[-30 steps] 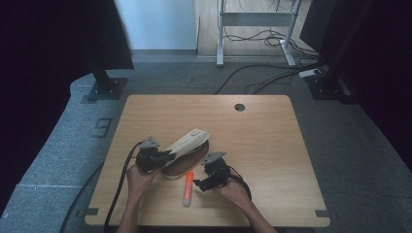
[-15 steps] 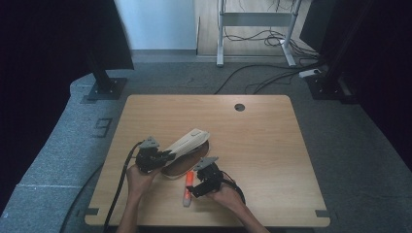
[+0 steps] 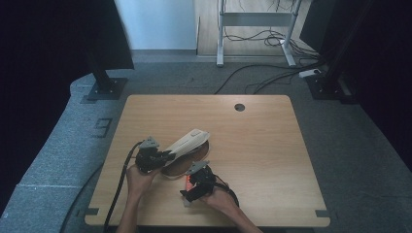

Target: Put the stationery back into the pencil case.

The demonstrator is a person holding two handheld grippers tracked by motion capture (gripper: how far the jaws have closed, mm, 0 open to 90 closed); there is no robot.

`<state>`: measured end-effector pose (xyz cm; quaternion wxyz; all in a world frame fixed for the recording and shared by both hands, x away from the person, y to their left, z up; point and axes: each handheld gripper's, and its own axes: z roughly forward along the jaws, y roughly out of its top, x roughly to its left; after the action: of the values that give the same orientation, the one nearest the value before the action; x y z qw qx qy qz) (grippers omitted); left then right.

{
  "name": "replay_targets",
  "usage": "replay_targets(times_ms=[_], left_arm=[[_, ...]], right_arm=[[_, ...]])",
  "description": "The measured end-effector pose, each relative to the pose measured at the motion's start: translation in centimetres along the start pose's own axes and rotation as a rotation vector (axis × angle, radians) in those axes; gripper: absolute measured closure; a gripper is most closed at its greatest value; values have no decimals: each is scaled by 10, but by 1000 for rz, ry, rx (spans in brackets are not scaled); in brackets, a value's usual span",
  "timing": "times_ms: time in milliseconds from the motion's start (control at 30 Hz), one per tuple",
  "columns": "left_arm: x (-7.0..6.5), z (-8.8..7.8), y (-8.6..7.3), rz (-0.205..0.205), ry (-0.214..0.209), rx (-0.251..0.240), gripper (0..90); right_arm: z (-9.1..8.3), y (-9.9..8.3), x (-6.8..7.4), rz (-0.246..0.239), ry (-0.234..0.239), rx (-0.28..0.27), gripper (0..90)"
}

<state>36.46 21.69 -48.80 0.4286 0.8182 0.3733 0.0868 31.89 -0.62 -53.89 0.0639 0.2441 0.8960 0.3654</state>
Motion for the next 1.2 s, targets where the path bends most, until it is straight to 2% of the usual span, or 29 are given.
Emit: replay_targets(times_ms=[200, 500, 767, 967, 1200], left_arm=[[0, 0, 0, -1, -1, -1, 773], [0, 0, 0, -3, -3, 0, 773], [0, 0, 0, -2, -4, 1, 772], [1, 0, 0, -4, -5, 1, 772], [1, 0, 0, -5, -5, 0, 773]], right_arm=[[0, -4, -1, -15, -8, 35, 148], [-11, -13, -9, -21, -52, 33, 277], [-24, -23, -21, -10, -62, 37, 449], [-33, -28, -31, -4, -61, 43, 642], [-37, -29, -34, 11, -61, 56, 651]])
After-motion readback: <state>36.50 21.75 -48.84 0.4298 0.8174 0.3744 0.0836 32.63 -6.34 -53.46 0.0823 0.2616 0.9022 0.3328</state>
